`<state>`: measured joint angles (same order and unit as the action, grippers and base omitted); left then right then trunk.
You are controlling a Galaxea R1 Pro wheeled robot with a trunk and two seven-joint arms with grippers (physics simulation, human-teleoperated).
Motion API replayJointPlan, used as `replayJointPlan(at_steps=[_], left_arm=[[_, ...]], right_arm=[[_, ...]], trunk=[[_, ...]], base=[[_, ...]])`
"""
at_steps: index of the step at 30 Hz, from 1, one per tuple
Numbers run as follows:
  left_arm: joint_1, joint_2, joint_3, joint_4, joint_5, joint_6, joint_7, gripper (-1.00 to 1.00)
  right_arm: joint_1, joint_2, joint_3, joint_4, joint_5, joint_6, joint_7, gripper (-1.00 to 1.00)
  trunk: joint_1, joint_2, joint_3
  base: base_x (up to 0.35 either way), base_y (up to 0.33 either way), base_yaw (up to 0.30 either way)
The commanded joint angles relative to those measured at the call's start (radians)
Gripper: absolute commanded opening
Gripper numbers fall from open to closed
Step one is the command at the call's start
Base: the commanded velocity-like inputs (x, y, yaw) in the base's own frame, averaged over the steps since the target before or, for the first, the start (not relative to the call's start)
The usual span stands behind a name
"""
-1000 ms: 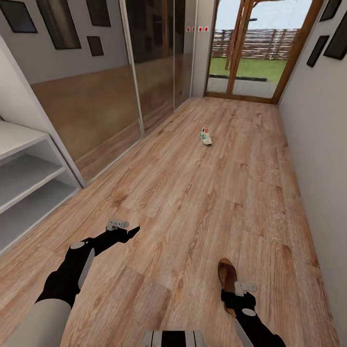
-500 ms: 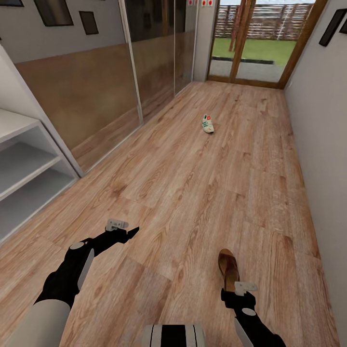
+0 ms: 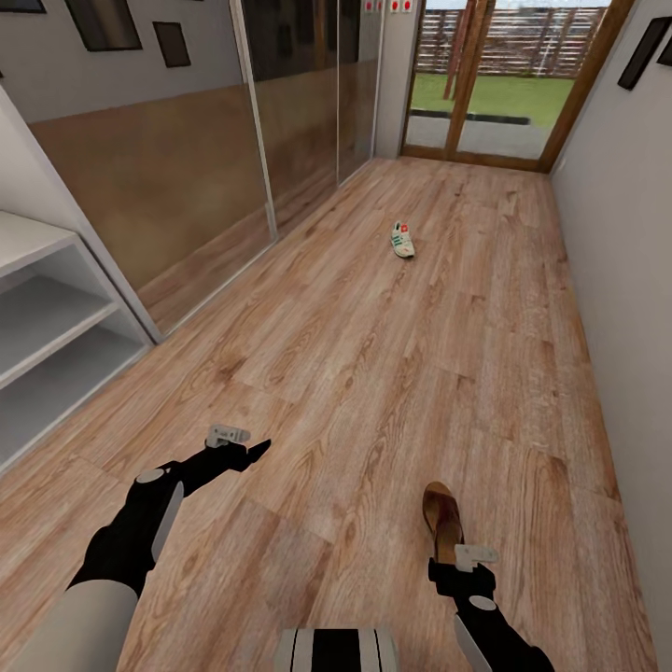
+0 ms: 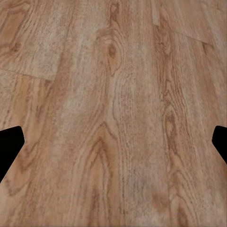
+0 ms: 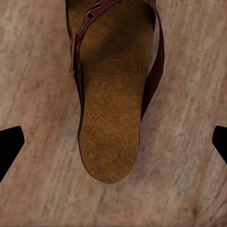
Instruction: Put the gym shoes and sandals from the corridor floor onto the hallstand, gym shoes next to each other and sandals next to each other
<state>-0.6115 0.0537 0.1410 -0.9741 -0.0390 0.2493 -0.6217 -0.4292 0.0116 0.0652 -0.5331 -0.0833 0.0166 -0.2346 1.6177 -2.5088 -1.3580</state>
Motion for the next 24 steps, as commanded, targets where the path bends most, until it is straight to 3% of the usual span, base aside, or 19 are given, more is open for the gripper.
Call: replayJointPlan(at_steps=[1, 24], left_arm=[[0.000, -0.001, 0.003, -0.001, -0.004, 0.007, -0.007, 1.00], [0.001, -0.002, 0.002, -0.001, -0.003, 0.006, -0.005, 1.00]], right_arm=[[0.000, -0.001, 0.007, -0.001, -0.009, 0.002, -0.008, 1.00], [0.000, 0.000, 0.012, -0.002, -0.009, -0.004, -0.009, 1.00]], trunk=[[0.000, 0.000, -0.001], [0.000, 0.000, -0.001]], base=[[0.000, 0.000, 0.000], [0.045, 0.000, 0.000]])
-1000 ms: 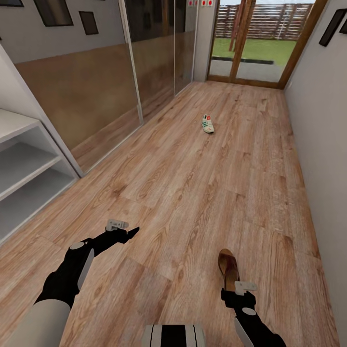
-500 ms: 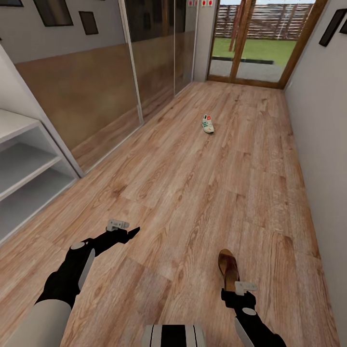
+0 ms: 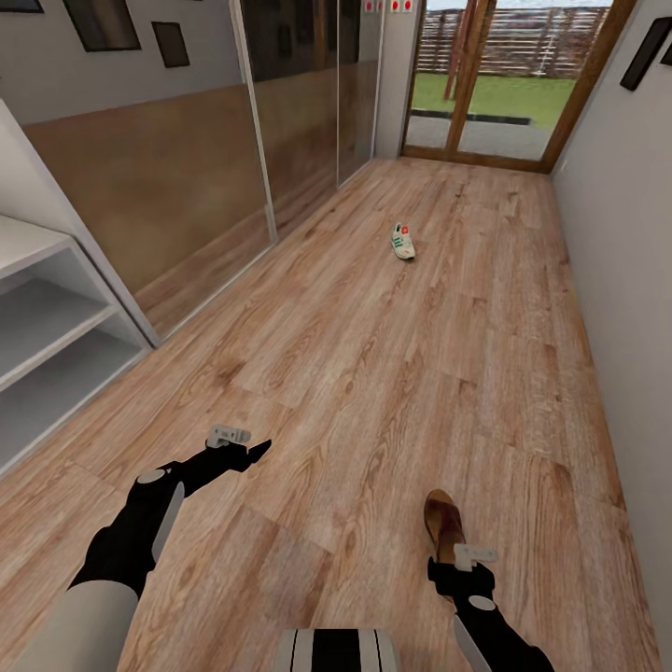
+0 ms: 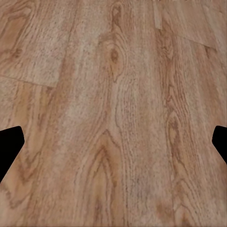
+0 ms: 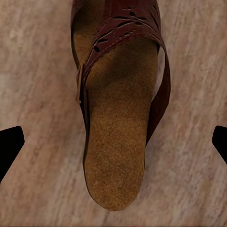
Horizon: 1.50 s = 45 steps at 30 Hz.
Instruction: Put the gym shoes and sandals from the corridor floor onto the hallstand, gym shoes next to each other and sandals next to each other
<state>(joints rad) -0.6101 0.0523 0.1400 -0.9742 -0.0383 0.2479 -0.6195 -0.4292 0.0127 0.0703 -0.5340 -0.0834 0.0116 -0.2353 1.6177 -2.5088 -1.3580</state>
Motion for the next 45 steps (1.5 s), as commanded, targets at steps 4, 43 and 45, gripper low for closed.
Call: replayJointPlan(at_steps=[4, 43, 45], left_arm=[[0.000, -0.002, 0.003, -0.004, -0.003, 0.007, -0.008, 1.00], [-0.005, -0.001, 0.004, -0.008, -0.003, 0.008, -0.012, 1.00], [-0.006, 0.000, 0.004, -0.008, -0.003, 0.008, -0.012, 1.00]], right_arm=[[0.000, 0.000, 0.007, -0.002, -0.010, -0.019, -0.007, 1.00], [0.000, -0.002, 0.000, -0.004, -0.007, -0.104, -0.005, 1.00], [0.000, -0.002, 0.000, -0.004, -0.007, -0.104, -0.006, 1.00]], trunk=[[0.000, 0.000, -0.001], [0.003, -0.002, -0.048], [0.004, -0.003, -0.059]], base=[[0.002, 0.000, 0.000], [0.000, 0.000, 0.000], [0.000, 0.000, 0.000]])
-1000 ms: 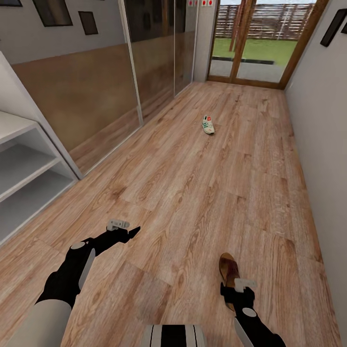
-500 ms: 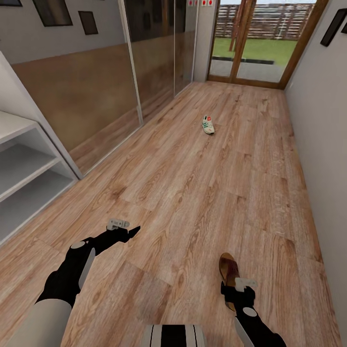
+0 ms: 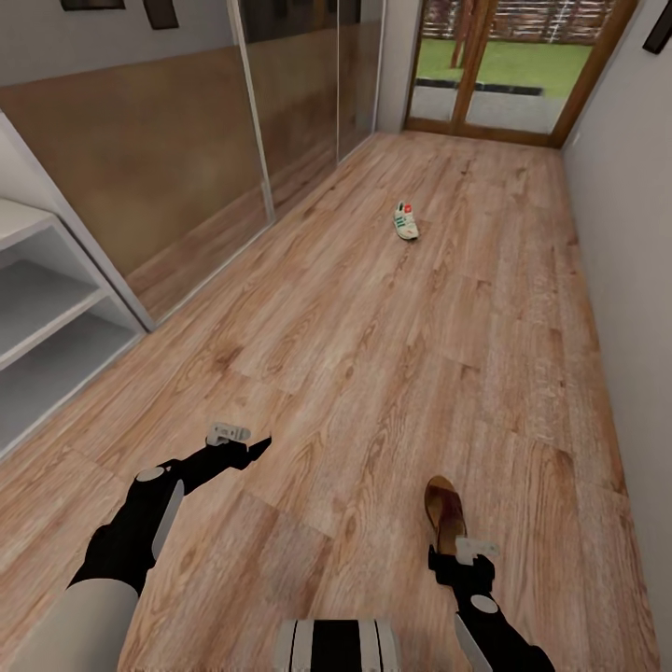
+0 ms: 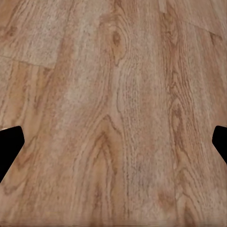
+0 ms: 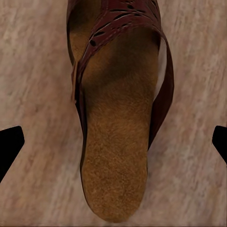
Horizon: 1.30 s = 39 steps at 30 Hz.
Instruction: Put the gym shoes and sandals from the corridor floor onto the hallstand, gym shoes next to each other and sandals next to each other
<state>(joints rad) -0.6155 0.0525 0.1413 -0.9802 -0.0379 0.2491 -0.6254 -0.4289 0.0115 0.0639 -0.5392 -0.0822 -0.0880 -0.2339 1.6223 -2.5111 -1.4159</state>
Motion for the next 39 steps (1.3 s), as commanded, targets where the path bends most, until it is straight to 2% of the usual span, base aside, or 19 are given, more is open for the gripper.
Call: replayJointPlan(at_steps=[1, 20, 25, 31, 35, 38, 39], left_arm=[[-0.001, -0.001, 0.003, -0.002, -0.004, 0.007, -0.007, 1.00], [0.000, 0.000, 0.003, -0.002, -0.004, 0.007, -0.006, 1.00], [-0.001, 0.000, 0.003, -0.002, -0.004, 0.007, -0.006, 1.00], [-0.006, -0.003, 0.003, -0.006, -0.004, 0.008, -0.006, 1.00], [-0.008, -0.003, 0.004, -0.028, -0.003, 0.011, -0.005, 1.00], [-0.007, -0.003, 0.004, -0.076, -0.002, 0.039, -0.005, 1.00], [-0.006, -0.003, 0.004, -0.107, -0.002, 0.068, -0.005, 1.00]], right_arm=[[-0.001, -0.001, 0.007, 0.001, -0.009, -0.004, -0.007, 1.00], [-0.001, -0.001, 0.008, 0.002, -0.009, -0.006, -0.007, 1.00], [-0.001, -0.001, 0.007, 0.001, -0.009, -0.006, -0.007, 1.00], [-0.001, -0.001, 0.007, 0.001, -0.008, -0.006, -0.008, 1.00], [-0.001, -0.001, 0.007, 0.001, -0.008, -0.006, -0.008, 1.00], [-0.001, -0.001, 0.007, 0.001, -0.008, -0.006, -0.008, 1.00], [-0.001, -0.001, 0.007, 0.001, -0.008, -0.006, -0.008, 1.00]], trunk=[[0.000, -0.001, -0.006], [0.009, -0.005, -0.109], [0.009, -0.005, -0.111], [0.011, -0.006, -0.142], [0.013, -0.007, -0.163], [0.015, -0.008, -0.177], [0.015, -0.008, -0.177]], base=[[0.000, 0.000, 0.000], [0.000, 0.000, 0.000], [0.000, 0.000, 0.000], [0.000, 0.000, 0.000], [0.000, 0.000, 0.000], [0.000, 0.000, 0.000], [0.000, 0.000, 0.000]])
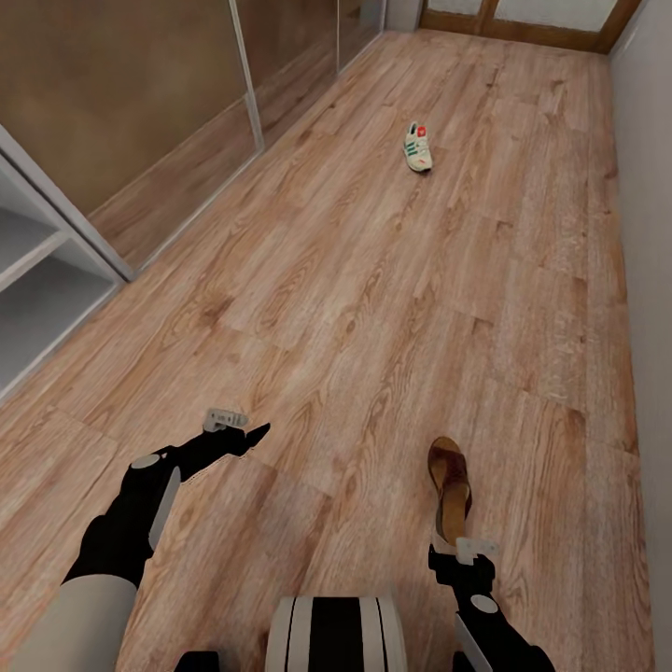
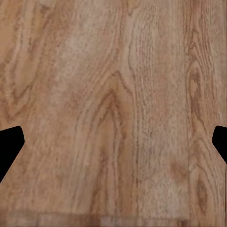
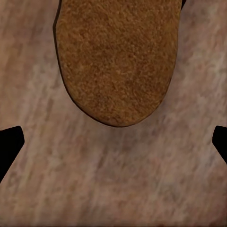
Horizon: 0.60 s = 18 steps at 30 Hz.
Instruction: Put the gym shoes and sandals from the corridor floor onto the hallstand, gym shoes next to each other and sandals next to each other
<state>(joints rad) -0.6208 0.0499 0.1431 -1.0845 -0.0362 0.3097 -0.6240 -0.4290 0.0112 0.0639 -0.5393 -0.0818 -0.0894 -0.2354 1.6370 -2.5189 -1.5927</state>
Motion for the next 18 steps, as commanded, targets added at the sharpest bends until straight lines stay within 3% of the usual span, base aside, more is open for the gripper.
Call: replayJointPlan(at_steps=[1, 7, 18], left_arm=[[0.000, 0.000, 0.003, -0.010, -0.004, 0.014, -0.006, 1.00], [0.003, 0.001, 0.003, -0.059, -0.004, 0.036, -0.006, 1.00], [0.010, 0.009, 0.002, -0.077, 0.005, 0.040, -0.010, 1.00]], right_arm=[[-0.001, -0.001, 0.007, 0.001, -0.009, -0.004, -0.007, 1.00], [-0.001, 0.000, 0.007, 0.001, -0.010, -0.004, -0.007, 1.00], [-0.001, -0.001, 0.007, 0.001, -0.010, -0.004, -0.007, 1.00]], trunk=[[0.000, 0.000, -0.001], [0.000, 0.000, -0.001], [0.000, 0.000, -0.001]], base=[[0.000, 0.000, 0.000], [0.000, 0.000, 0.000], [0.000, 0.000, 0.000]])
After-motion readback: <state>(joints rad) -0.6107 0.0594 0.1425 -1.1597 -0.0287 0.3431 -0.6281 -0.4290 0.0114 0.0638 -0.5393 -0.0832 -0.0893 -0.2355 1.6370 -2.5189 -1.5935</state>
